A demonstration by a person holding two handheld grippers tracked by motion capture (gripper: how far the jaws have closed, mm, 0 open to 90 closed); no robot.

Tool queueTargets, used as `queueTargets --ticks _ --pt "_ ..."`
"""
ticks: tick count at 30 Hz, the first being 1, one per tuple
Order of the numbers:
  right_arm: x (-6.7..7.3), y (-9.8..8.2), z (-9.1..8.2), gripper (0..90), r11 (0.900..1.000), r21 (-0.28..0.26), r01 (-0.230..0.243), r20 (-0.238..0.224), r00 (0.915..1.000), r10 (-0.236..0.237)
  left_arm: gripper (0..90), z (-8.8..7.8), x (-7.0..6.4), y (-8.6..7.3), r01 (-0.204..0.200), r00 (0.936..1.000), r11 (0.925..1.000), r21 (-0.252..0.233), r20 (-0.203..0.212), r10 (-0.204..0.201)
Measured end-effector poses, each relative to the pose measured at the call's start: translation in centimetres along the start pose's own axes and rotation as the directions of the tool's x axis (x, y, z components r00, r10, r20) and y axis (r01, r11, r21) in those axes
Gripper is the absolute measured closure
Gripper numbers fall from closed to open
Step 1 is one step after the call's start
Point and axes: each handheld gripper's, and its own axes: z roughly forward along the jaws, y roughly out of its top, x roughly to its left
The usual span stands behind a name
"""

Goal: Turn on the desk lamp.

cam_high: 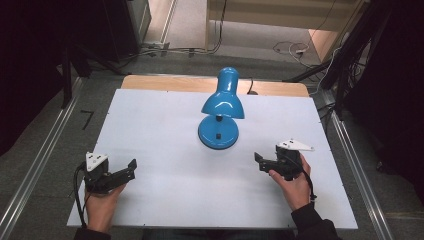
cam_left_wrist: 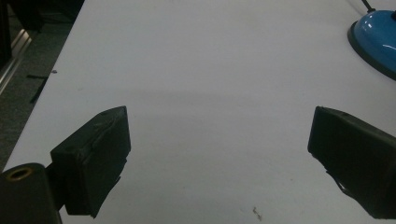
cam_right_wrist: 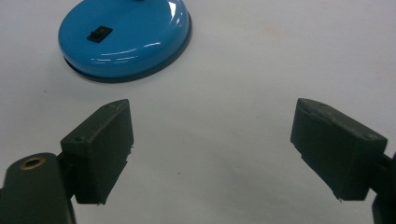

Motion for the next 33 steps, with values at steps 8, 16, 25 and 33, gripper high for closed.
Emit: queueTargets --ticks 8,16,25,33 --pt "0.9 0.6 0.6 11.8 1.0 0.0 0.009 -0.022 0.9997 -0.009 6.3 0.0 0.0 0.0 0.001 1.0 1.0 0.002 0.0 -0.001" --pt "1.5 1.1 1.1 12.0 1.0 -0.003 0.012 -0.037 0.9993 -0.012 6.3 0.0 0.1 0.0 0.0 1.0 1.0 0.002 0.0 0.0" --pt "2.0 1.4 1.4 12.2 1.0 -0.004 0.016 -0.047 0.9988 -0.016 6.3 -0.1 0.1 0.0 0.004 1.0 1.0 0.001 0.003 -0.004" --pt "2.5 1.8 1.9 12.5 1.0 0.002 0.02 -0.056 0.9982 -0.02 6.2 0.0 0.1 0.0 0.005 0.9999 1.0 0.001 0.011 -0.005"
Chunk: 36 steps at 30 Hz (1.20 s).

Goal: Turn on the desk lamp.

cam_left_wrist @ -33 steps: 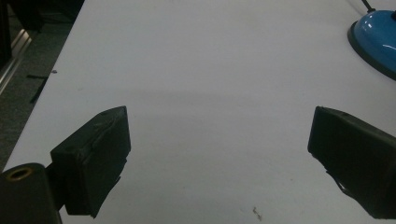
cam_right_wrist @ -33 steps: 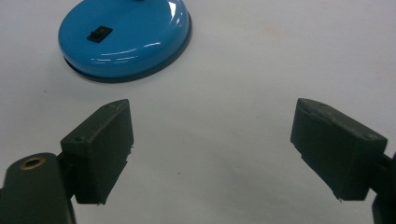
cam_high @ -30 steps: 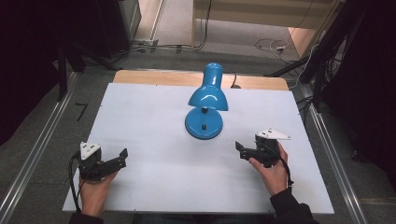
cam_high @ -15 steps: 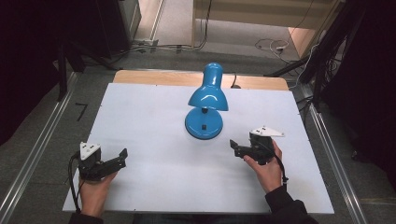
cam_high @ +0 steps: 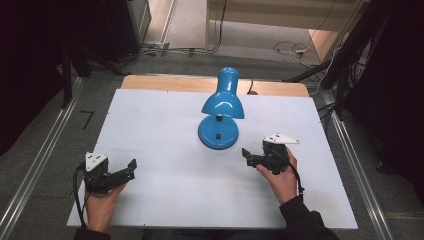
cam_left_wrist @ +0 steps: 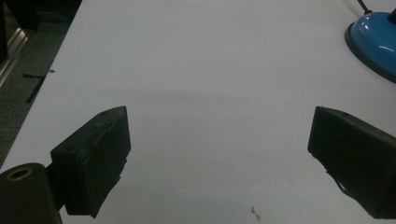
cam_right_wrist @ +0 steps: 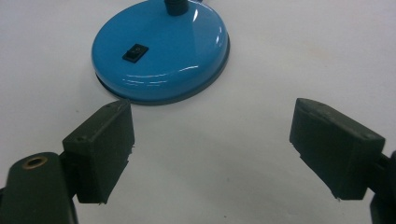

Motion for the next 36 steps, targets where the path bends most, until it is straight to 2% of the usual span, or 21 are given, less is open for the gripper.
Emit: queueTargets --ticks 8,28,36 --pt "0.7 0.6 0.4 12.7 1.0 -0.007 0.009 -0.017 0.9998 -0.009 6.2 0.0 -0.1 0.0 0.0 1.0 1.0 0.0 0.005 0.0" --pt "2.2 1.6 2.0 15.6 1.0 -0.007 0.027 -0.015 0.9995 -0.027 6.3 0.0 0.1 0.0 0.003 1.0 1.0 0.002 -0.001 -0.003" --pt "2.7 2.1 2.8 16.3 1.0 -0.005 0.021 -0.02 0.9996 -0.021 6.3 0.0 0.2 0.0 0.005 1.0 1.0 0.002 0.001 -0.005"
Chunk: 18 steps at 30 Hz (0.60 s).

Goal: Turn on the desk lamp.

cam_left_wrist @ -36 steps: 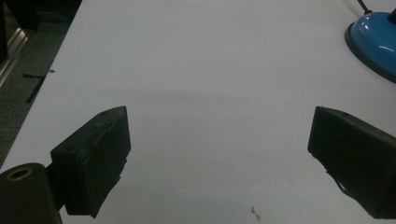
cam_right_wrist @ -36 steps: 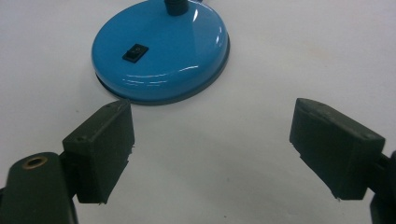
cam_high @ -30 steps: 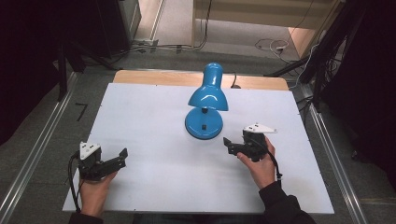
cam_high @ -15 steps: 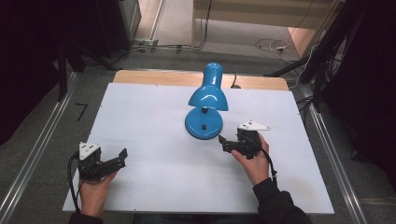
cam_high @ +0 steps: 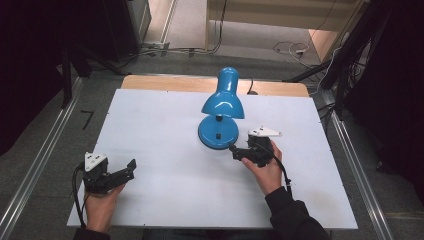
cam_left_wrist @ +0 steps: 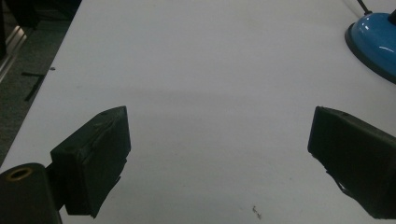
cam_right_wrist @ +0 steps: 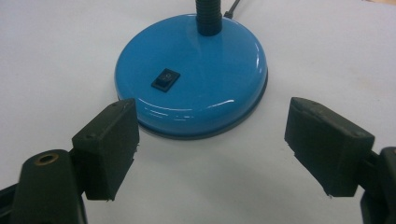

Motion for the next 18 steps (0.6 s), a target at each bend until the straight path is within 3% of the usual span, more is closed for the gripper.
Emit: queueTargets --ticks 7,15,18 --pt "0.3 0.5 0.4 19.4 1.0 -0.008 0.004 -0.007 1.0 -0.004 6.3 0.0 0.0 0.0 0.0 1.0 1.0 -0.001 0.0 0.0" --pt "0.8 0.8 0.8 30.9 0.999 -0.028 0.016 -0.02 0.9997 -0.016 6.3 0.0 0.0 0.0 0.0 1.0 1.0 0.001 -0.002 0.0" --pt "0.8 0.9 1.2 39.2 0.999 -0.039 0.011 -0.018 0.9998 -0.012 6.3 0.1 -0.1 0.0 -0.001 1.0 1.0 0.003 0.0 0.001"
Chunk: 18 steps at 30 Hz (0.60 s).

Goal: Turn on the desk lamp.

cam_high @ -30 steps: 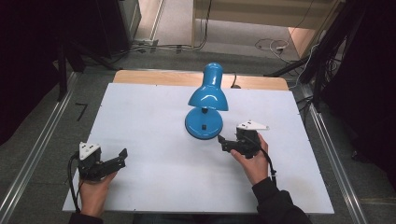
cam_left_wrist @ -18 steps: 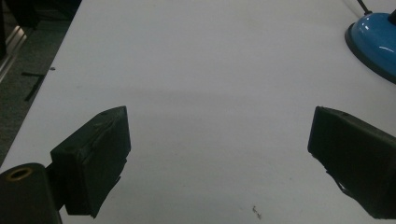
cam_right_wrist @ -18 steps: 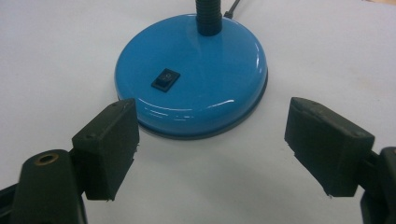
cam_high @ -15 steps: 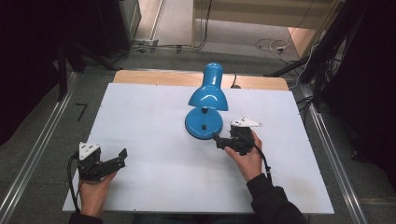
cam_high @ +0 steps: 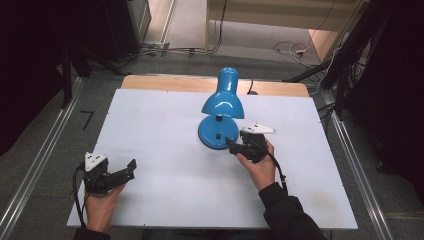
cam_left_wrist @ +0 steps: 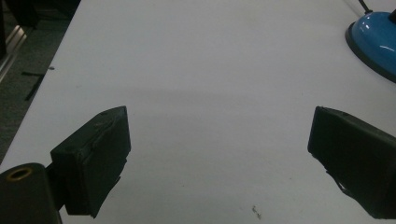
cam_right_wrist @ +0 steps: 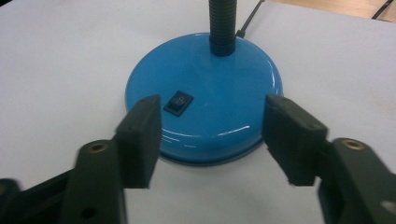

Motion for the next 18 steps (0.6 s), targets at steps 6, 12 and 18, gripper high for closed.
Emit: queueTargets --ticks 6,12,18 --pt "0.4 0.1 0.7 62.1 1.0 -0.022 0.006 -0.002 1.0 -0.006 6.3 0.0 0.1 0.0 0.002 1.0 1.0 0.001 0.002 -0.002" --pt "0.7 0.2 1.6 82.7 0.999 -0.035 -0.001 0.002 1.0 0.001 6.2 0.0 0.1 0.0 0.001 1.0 1.0 -0.003 0.0 -0.001" --pt "1.0 0.4 2.3 87.4 0.999 -0.04 0.003 0.008 1.0 -0.003 6.3 0.0 0.1 0.0 0.007 1.0 1.0 -0.003 -0.001 -0.007"
